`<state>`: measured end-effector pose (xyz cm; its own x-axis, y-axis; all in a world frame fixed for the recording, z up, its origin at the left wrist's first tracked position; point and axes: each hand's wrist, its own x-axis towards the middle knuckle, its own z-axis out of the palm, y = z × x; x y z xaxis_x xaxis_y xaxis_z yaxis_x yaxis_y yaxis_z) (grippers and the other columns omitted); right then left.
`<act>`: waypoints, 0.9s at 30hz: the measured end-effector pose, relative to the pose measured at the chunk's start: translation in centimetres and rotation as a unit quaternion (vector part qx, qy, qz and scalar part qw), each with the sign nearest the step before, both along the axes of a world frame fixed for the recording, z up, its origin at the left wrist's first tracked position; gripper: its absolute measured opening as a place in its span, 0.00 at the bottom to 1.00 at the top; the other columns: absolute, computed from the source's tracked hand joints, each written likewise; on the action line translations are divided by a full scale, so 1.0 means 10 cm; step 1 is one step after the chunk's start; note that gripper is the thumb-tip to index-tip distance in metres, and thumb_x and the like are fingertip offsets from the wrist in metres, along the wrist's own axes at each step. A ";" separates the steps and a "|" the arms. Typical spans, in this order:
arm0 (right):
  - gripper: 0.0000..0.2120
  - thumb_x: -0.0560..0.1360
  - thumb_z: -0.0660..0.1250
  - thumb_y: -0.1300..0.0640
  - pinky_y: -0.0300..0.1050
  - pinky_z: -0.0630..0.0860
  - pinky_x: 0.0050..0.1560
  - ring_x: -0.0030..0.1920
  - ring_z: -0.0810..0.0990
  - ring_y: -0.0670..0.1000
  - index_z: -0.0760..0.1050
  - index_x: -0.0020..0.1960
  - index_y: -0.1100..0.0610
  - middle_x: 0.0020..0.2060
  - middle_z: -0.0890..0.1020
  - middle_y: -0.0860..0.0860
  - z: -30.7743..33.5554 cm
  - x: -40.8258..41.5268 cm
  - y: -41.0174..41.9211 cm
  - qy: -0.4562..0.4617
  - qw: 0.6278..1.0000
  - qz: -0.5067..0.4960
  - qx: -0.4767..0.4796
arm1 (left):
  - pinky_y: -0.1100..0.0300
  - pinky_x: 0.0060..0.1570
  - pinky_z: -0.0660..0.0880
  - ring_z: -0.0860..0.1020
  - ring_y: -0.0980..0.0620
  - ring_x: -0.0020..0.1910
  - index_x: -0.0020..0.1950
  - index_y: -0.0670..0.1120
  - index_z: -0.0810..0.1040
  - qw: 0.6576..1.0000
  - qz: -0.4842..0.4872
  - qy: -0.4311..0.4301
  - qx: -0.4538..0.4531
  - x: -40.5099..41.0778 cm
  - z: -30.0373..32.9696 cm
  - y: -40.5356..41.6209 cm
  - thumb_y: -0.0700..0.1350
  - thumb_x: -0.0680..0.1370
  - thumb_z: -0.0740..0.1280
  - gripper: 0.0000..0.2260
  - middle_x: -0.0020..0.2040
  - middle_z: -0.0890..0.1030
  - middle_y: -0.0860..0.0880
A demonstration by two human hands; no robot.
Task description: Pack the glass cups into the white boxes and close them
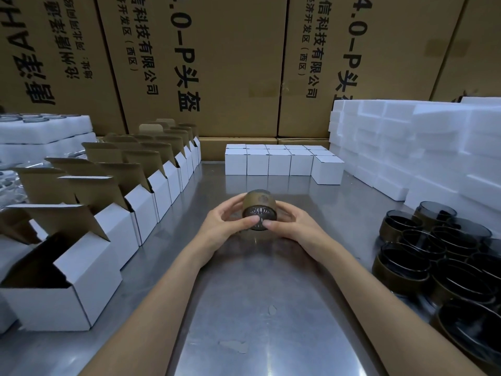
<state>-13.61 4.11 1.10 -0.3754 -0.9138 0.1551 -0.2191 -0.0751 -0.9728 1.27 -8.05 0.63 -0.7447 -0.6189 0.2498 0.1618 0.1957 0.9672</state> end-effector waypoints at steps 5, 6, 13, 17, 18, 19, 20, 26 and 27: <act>0.28 0.70 0.72 0.68 0.46 0.74 0.63 0.62 0.78 0.49 0.71 0.68 0.56 0.59 0.81 0.55 0.01 0.02 0.01 -0.007 1.000 -0.007 -0.007 | 0.67 0.54 0.75 0.78 0.58 0.60 0.65 0.52 0.75 0.999 -0.033 0.006 0.000 0.00 -0.02 -0.04 0.34 0.69 0.75 0.28 0.62 0.79 0.52; 0.28 0.70 0.72 0.69 0.46 0.74 0.62 0.62 0.78 0.50 0.70 0.67 0.57 0.59 0.80 0.55 0.00 0.03 0.00 -0.007 1.000 -0.013 -0.012 | 0.67 0.54 0.75 0.78 0.56 0.61 0.66 0.51 0.74 0.999 -0.034 0.006 -0.001 0.00 -0.02 -0.05 0.34 0.69 0.74 0.29 0.62 0.79 0.51; 0.29 0.66 0.76 0.69 0.26 0.73 0.45 0.47 0.78 0.40 0.69 0.60 0.49 0.50 0.78 0.48 -0.09 0.09 -0.07 0.075 0.990 -0.102 -0.062 | 0.63 0.63 0.68 0.69 0.55 0.65 0.74 0.53 0.64 0.962 0.090 -0.047 -0.252 -0.08 -0.09 0.03 0.40 0.69 0.77 0.37 0.67 0.66 0.52; 0.31 0.65 0.77 0.66 0.27 0.71 0.49 0.51 0.74 0.34 0.69 0.64 0.51 0.58 0.75 0.49 -0.13 0.10 -0.08 0.153 0.979 -0.110 -0.078 | 0.56 0.60 0.72 0.72 0.53 0.62 0.67 0.52 0.72 0.908 0.148 -0.048 -0.390 -0.14 -0.12 0.05 0.38 0.68 0.74 0.29 0.61 0.73 0.55; 0.33 0.66 0.76 0.66 0.29 0.71 0.53 0.55 0.73 0.36 0.67 0.66 0.51 0.61 0.73 0.49 -0.13 0.10 -0.09 0.170 0.977 -0.107 -0.075 | 0.55 0.58 0.73 0.73 0.53 0.60 0.65 0.52 0.73 0.905 0.157 -0.045 -0.392 -0.14 -0.13 0.05 0.37 0.67 0.74 0.28 0.60 0.74 0.55; 0.34 0.67 0.74 0.68 0.32 0.71 0.57 0.59 0.72 0.39 0.65 0.68 0.50 0.63 0.72 0.47 -0.13 0.10 -0.09 0.182 0.976 -0.102 -0.069 | 0.55 0.56 0.74 0.74 0.54 0.59 0.63 0.52 0.73 0.907 0.165 -0.042 -0.386 -0.14 -0.13 0.04 0.37 0.66 0.75 0.28 0.59 0.75 0.56; 0.36 0.68 0.71 0.70 0.38 0.72 0.61 0.62 0.71 0.43 0.63 0.69 0.48 0.63 0.70 0.45 -0.14 0.10 -0.09 0.187 0.976 -0.095 -0.061 | 0.57 0.56 0.74 0.75 0.55 0.58 0.62 0.52 0.72 0.911 0.169 -0.041 -0.375 -0.14 -0.14 0.03 0.38 0.66 0.75 0.27 0.58 0.76 0.57; 0.31 0.66 0.65 0.70 0.49 0.77 0.52 0.54 0.77 0.48 0.65 0.61 0.43 0.58 0.74 0.41 -0.17 0.10 -0.09 0.234 0.958 -0.150 -0.071 | 0.56 0.63 0.69 0.74 0.56 0.59 0.61 0.58 0.69 0.923 0.155 -0.041 -0.350 -0.12 -0.14 0.05 0.41 0.66 0.74 0.28 0.57 0.76 0.61; 0.30 0.66 0.67 0.69 0.50 0.77 0.52 0.52 0.76 0.46 0.67 0.61 0.44 0.58 0.74 0.41 -0.18 0.10 -0.10 0.253 0.950 -0.163 -0.079 | 0.50 0.66 0.68 0.73 0.55 0.62 0.64 0.55 0.69 0.910 0.160 -0.043 -0.380 -0.12 -0.13 0.05 0.41 0.66 0.74 0.29 0.60 0.75 0.59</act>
<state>-12.63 3.16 -0.71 -0.4752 -0.7118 0.5172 -0.6930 -0.0594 -0.7185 0.10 -7.56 -0.66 -0.5933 -0.4803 0.6460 -0.0912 0.8374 0.5389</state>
